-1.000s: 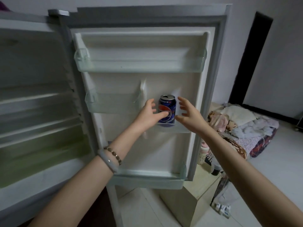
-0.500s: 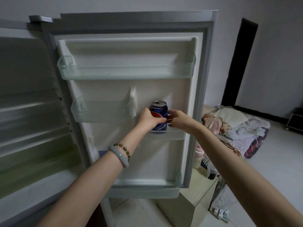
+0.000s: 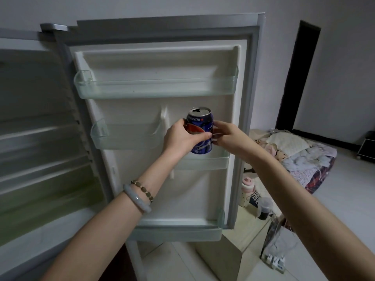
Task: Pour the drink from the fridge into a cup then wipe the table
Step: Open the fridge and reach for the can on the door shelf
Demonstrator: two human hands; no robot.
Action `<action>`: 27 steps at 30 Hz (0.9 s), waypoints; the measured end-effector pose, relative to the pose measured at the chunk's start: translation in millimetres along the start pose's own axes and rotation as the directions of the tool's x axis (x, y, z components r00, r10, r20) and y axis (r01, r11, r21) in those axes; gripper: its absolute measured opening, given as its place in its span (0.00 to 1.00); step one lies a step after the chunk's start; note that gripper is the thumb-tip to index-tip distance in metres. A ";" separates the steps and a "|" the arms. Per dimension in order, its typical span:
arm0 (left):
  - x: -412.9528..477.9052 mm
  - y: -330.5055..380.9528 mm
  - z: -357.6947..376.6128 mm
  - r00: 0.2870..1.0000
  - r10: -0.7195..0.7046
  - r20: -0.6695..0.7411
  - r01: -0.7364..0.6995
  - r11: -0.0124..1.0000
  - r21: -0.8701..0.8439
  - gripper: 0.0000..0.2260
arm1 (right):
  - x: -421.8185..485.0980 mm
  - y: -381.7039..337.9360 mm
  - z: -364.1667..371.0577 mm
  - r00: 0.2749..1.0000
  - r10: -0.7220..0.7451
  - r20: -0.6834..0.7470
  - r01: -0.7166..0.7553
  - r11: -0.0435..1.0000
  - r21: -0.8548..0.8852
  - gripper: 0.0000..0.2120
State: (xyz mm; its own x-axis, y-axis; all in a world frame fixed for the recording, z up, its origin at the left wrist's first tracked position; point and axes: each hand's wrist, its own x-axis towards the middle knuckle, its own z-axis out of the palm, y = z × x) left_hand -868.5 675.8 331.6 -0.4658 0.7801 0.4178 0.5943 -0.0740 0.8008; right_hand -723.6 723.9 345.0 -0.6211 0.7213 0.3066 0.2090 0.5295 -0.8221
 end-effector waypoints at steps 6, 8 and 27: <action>-37.4 3.6 -19.3 0.998 0.032 0.053 -0.030 0.999 -0.030 0.21 | -41.7 -13.5 9.9 0.999 -0.035 0.007 0.036 0.998 -0.054 0.26; -52.5 0.4 -24.0 0.997 0.031 0.073 -0.028 0.998 -0.049 0.21 | -58.5 -15.0 15.3 0.999 -0.035 0.022 0.036 0.998 -0.059 0.27; -153.5 -48.8 -24.0 0.979 -0.017 0.205 0.031 0.997 -0.066 0.26 | -162.8 14.7 55.8 0.990 0.079 0.118 -0.086 0.995 0.052 0.29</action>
State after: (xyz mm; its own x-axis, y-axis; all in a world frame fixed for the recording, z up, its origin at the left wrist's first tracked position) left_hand -841.8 544.7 238.7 -0.3314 0.8920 0.3075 0.5348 -0.0909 0.8401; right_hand -661.5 589.4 256.2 -0.6874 0.7031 0.1819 0.2218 0.4418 -0.8693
